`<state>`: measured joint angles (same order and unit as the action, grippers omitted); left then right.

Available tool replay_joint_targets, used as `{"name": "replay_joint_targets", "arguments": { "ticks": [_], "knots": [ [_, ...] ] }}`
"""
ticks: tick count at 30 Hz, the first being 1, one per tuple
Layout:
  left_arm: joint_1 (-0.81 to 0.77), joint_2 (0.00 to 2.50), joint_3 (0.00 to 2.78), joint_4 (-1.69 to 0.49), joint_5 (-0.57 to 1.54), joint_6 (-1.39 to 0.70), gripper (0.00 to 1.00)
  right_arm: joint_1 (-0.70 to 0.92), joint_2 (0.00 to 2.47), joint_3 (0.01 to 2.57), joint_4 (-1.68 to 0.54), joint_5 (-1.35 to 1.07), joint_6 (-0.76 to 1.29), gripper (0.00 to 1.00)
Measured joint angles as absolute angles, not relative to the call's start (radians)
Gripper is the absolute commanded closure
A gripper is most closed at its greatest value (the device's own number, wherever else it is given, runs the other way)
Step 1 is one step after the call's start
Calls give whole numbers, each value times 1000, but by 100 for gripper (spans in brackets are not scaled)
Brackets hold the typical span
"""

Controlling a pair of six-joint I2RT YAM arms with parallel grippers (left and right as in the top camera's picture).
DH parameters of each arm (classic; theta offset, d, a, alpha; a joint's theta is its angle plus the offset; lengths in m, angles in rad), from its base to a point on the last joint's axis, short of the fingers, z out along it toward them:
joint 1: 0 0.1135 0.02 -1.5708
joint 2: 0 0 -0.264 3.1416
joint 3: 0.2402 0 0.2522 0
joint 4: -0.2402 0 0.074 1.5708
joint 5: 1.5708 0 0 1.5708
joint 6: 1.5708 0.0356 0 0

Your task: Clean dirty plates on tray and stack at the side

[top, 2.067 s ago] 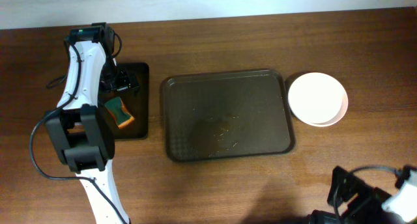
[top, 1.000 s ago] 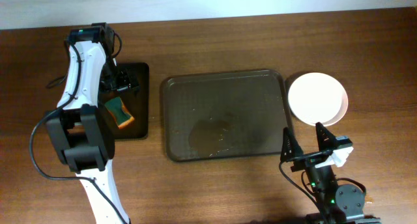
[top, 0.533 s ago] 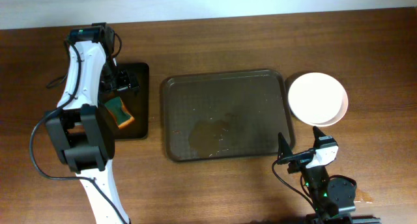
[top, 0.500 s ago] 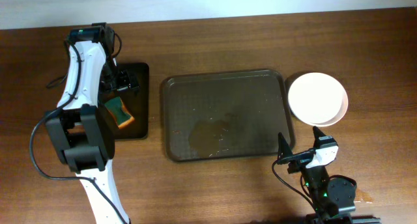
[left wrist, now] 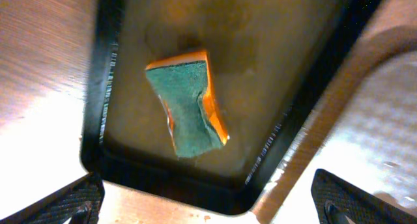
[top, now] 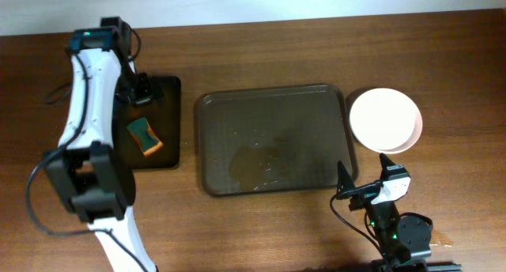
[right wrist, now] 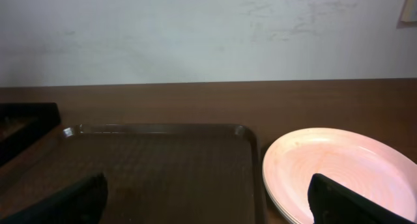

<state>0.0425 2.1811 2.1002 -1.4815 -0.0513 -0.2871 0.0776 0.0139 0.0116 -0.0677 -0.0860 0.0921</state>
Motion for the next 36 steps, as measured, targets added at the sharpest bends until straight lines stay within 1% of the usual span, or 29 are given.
{"name": "replay_joint_targets", "arguments": {
  "ticks": [2,4,7,8,10,11,13,14,15,16,17,18,19,20,22,24,26,30,32,36],
  "knots": [
    [36,2052,2072,-1444,-52,-287,0,78,14,12,-68,-86,92,2],
    [7,1884,1930,-1325,-52,-276,0,78,14,12,-68,-86,92,2],
    [-43,1607,1545,-1046,-49,-199,0,78,14,12,-68,-83,89,2],
    [-54,1486,1363,-949,-51,-178,0,78,14,12,-68,-82,89,2],
    [-65,1321,1130,-755,-48,-165,0,78,14,12,-68,-81,89,2],
    [-65,1220,1002,-722,-48,-160,0,78,14,12,-68,-80,90,2],
    [-65,1091,839,-674,-48,-156,0,78,14,12,-68,-78,89,2],
    [-65,985,719,-602,-47,-156,0,78,14,12,-68,-78,89,2],
    [-67,941,664,-511,-47,-155,0,78,14,12,-67,-78,89,2],
    [-72,842,552,-364,-41,-153,0,78,14,12,-68,-78,89,2],
    [-76,758,465,-272,-31,-150,0,78,13,12,-68,-78,89,2],
    [-78,696,379,-127,-2,-134,0,78,12,12,-68,-79,89,2],
    [-79,567,248,6,52,-103,0,78,12,12,-68,-78,89,2],
    [-80,494,163,108,91,-85,0,78,12,12,-68,-78,89,2],
    [-80,421,71,238,115,-71,0,78,12,12,-68,-78,89,2],
    [-80,342,20,279,121,-67,0,78,12,12,-68,-78,89,1],
    [-80,289,18,249,112,-67,0,78,12,12,-68,-78,89,2],
    [-80,81,16,-62,45,-65,0,78,13,12,-68,-78,89,2],
    [-79,15,14,-79,26,-25,0,78,12,12,-68,-78,89,2],
    [-79,14,14,-80,19,76,0,78,12,12,-68,-78,89,2]
  ]
}}
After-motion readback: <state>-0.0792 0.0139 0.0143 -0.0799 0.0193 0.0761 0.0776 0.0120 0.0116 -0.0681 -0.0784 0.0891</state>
